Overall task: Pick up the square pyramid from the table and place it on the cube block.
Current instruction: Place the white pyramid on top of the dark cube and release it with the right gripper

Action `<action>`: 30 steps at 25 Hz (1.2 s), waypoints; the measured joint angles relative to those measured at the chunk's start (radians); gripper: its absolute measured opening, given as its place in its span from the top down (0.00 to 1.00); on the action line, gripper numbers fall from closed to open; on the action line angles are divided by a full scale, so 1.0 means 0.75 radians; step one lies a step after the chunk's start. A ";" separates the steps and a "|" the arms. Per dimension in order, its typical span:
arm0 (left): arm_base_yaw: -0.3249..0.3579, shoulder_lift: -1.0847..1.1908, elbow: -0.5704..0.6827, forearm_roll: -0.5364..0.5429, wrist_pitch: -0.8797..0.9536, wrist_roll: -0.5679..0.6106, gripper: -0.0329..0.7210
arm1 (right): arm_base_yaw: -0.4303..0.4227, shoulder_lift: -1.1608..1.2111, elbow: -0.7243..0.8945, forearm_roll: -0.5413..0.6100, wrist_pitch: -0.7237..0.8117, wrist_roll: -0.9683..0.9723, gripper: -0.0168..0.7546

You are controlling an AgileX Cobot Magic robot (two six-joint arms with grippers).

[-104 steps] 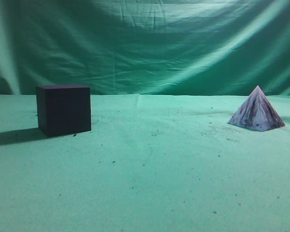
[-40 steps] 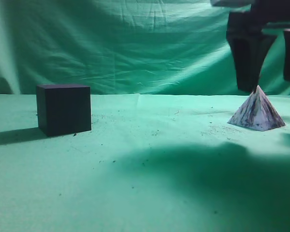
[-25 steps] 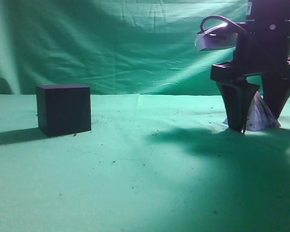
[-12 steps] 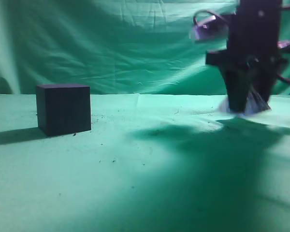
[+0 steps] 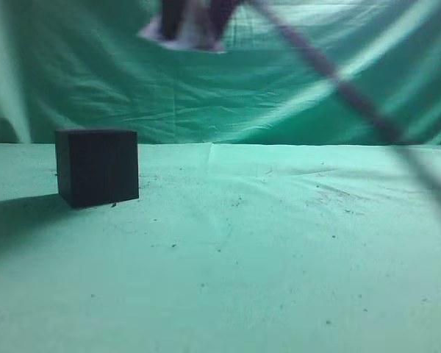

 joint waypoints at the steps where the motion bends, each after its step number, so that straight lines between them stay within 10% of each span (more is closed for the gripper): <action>1: 0.000 0.000 0.000 0.000 0.000 0.000 0.96 | 0.048 0.027 -0.020 0.010 0.003 0.000 0.51; 18: 0.000 0.000 0.000 0.000 0.000 0.000 0.96 | 0.191 0.295 -0.169 0.030 -0.003 0.009 0.51; 23: 0.000 0.000 0.000 0.000 0.000 0.000 0.96 | 0.191 0.287 -0.196 0.032 0.046 0.009 0.13; 26: 0.000 0.000 0.000 0.000 0.000 0.000 0.96 | 0.191 0.269 -0.300 0.030 0.162 0.009 0.15; 30: 0.000 0.000 0.000 0.000 0.000 0.000 0.96 | 0.191 0.203 -0.470 -0.041 0.251 0.009 0.48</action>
